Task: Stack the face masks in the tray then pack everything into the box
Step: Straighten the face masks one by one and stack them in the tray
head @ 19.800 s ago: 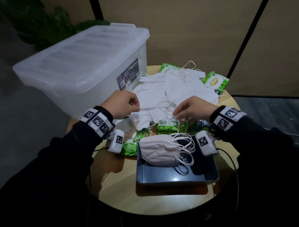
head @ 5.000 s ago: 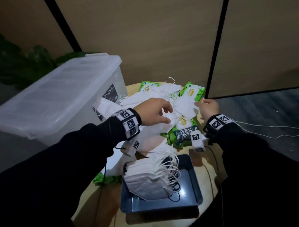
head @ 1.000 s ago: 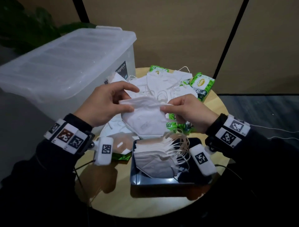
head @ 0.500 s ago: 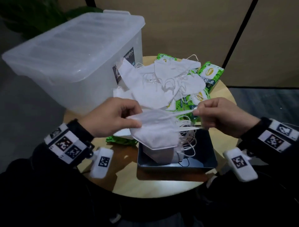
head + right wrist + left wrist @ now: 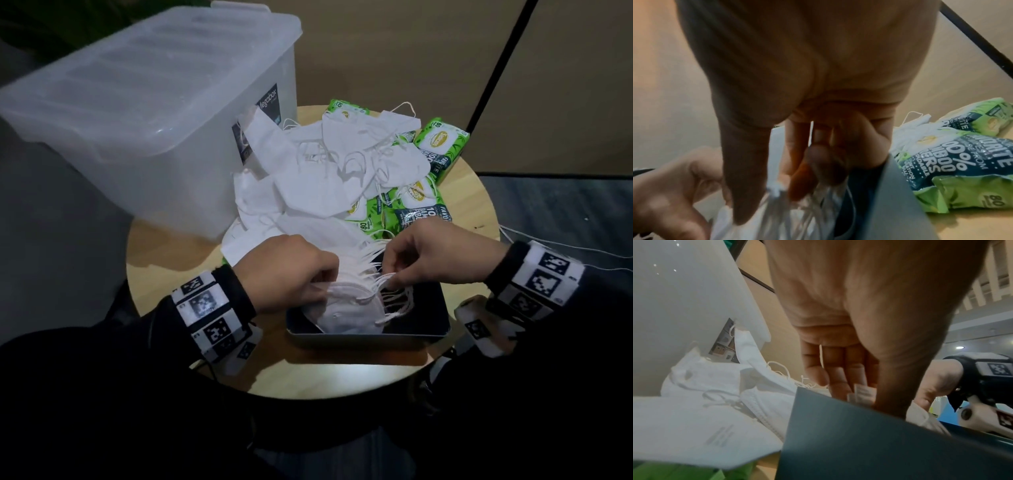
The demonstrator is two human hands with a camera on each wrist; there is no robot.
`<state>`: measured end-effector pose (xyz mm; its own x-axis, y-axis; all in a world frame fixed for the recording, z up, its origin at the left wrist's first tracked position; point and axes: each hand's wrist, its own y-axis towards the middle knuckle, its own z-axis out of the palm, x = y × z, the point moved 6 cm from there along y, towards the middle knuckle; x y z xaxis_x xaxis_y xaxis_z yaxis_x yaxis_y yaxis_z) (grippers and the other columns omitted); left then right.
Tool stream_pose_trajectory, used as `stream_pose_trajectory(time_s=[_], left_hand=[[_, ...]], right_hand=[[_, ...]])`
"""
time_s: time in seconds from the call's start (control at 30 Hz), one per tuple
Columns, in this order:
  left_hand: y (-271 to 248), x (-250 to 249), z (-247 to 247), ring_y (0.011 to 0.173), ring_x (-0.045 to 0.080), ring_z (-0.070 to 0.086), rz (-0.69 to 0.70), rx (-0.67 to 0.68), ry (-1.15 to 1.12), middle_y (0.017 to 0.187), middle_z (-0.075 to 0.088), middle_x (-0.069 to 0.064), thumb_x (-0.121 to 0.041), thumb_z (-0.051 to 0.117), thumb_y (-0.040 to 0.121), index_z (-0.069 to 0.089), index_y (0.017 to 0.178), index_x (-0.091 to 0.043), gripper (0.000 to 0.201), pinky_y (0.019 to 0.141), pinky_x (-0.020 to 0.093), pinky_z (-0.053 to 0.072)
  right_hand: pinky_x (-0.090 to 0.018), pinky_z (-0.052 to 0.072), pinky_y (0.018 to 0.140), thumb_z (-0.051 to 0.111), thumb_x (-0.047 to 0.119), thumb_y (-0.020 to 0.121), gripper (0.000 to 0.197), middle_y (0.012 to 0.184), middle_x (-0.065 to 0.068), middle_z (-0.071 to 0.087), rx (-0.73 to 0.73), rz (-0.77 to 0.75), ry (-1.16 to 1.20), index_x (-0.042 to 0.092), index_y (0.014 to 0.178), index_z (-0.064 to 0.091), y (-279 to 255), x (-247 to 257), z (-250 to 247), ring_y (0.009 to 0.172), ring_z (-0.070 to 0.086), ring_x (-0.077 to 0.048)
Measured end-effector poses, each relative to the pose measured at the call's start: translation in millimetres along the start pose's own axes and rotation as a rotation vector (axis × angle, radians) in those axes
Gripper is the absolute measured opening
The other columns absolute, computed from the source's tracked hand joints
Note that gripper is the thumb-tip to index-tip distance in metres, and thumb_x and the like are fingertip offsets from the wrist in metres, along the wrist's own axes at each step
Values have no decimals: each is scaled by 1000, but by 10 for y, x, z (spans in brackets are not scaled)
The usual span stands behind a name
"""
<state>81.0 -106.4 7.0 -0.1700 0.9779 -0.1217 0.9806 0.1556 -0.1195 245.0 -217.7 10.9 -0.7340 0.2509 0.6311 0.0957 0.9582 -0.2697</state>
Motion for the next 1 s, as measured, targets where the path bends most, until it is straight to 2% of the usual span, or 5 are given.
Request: stream_pose_trajectory(time_s=[0.13, 0.23, 0.43, 0.7, 1.0], left_hand=[[-54, 18, -75, 83, 17, 62, 103, 33, -52, 87, 67, -10, -41, 60, 84, 68, 93, -30, 16, 71, 38, 50], [-105, 51, -147, 82, 13, 63, 132, 36, -79, 85, 66, -12, -35, 60, 76, 70, 88, -31, 16, 69, 37, 51], [-68, -12, -45, 80, 16, 57, 67, 51, 65, 87, 61, -9, -35, 65, 88, 60, 89, -28, 9, 66, 34, 46], [-17, -95, -53, 84, 19, 59, 67, 28, 41, 96, 62, -9, -38, 63, 92, 61, 96, -30, 10, 66, 38, 46], [21, -92, -52, 89, 22, 59, -32, 22, -11, 109, 54, -9, -36, 59, 88, 52, 114, -31, 28, 68, 37, 46]], right_hand=[[-39, 52, 63, 84, 37, 83, 17, 72, -2, 75, 146, -49, 146, 21, 83, 82, -59, 106, 67, 64, 66, -25], [-27, 40, 48, 70, 29, 96, 20, 66, -2, 72, 165, -15, 321, 13, 90, 81, -82, 134, 50, 50, 58, -19], [-15, 44, 52, 78, 26, 88, 7, 60, 3, 73, 167, 98, -49, 20, 86, 81, 28, 27, 148, 50, 60, 0], [-30, 55, 64, 81, 59, 73, 33, 63, 12, 68, -4, 123, -417, 27, 74, 75, 154, 182, 101, 67, 63, -3], [-32, 55, 60, 80, 47, 74, 22, 63, 8, 67, 64, 101, -501, 27, 70, 74, 243, 292, 133, 63, 62, -9]])
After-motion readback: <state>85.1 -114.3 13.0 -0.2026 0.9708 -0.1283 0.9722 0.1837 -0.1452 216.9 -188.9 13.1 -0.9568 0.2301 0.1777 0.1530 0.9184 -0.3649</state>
